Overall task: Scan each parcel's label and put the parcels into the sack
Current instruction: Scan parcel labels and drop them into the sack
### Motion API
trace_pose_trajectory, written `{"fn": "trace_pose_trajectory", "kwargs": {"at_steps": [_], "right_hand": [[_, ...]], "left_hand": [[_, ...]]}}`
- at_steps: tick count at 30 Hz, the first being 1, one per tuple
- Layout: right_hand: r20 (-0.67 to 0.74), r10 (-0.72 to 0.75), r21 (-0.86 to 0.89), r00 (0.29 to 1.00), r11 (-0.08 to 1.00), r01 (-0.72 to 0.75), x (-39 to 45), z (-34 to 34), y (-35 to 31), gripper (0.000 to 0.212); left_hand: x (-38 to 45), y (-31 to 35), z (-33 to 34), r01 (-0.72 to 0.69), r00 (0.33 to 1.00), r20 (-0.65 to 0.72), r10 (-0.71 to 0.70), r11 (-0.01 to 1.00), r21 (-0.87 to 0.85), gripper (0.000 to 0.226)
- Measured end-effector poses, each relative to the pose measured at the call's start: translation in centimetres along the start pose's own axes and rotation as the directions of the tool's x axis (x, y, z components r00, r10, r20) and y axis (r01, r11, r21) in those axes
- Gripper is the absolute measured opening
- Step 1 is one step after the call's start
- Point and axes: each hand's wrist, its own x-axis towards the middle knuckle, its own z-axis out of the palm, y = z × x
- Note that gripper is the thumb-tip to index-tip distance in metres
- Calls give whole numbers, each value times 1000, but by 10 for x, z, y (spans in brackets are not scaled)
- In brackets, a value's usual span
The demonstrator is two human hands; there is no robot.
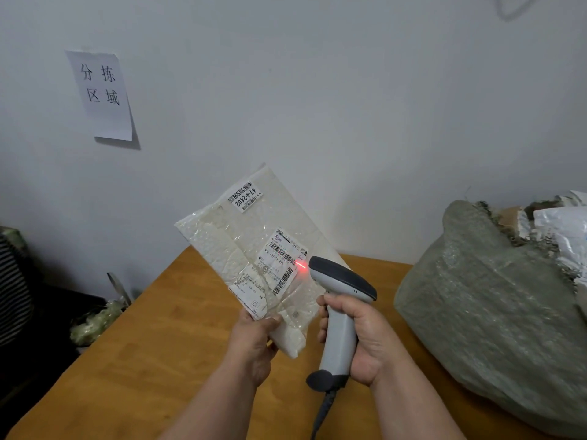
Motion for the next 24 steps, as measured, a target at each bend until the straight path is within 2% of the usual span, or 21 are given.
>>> {"fn": "trace_pose_trajectory", "kwargs": {"at_steps": [5, 8, 10, 15, 17, 20, 24], "right_hand": [[-47, -54, -29, 997, 998, 53, 2, -1, 3, 34], [-169, -188, -111, 967, 979, 171, 8, -5, 5, 17], [-269, -288, -197, 919, 951, 241, 13, -9, 6, 14], [-367, -416, -347, 832, 891, 293, 11, -21, 6, 38], [-377, -415, -338, 828, 894, 295, 4, -27, 4, 47], [-359, -403, -316, 842, 901, 296, -12, -37, -1, 41], [-330, -462, -302, 823, 878, 372, -43, -53, -15, 52]], "left_hand": [[6, 2, -1, 20, 1000, 17, -20, 999, 28, 51], [11, 6, -2, 31, 998, 47, -33, 998, 57, 51], [14, 9, -2, 37, 997, 69, -42, 997, 69, 50], [19, 14, -7, 54, 985, 159, -67, 995, 85, 48], [21, 14, -4, 66, 972, 220, -83, 994, 82, 45], [20, 13, 7, 100, 947, 299, -117, 992, 72, 44], [9, 10, 40, 111, 917, 378, -129, 991, 70, 45]]}}
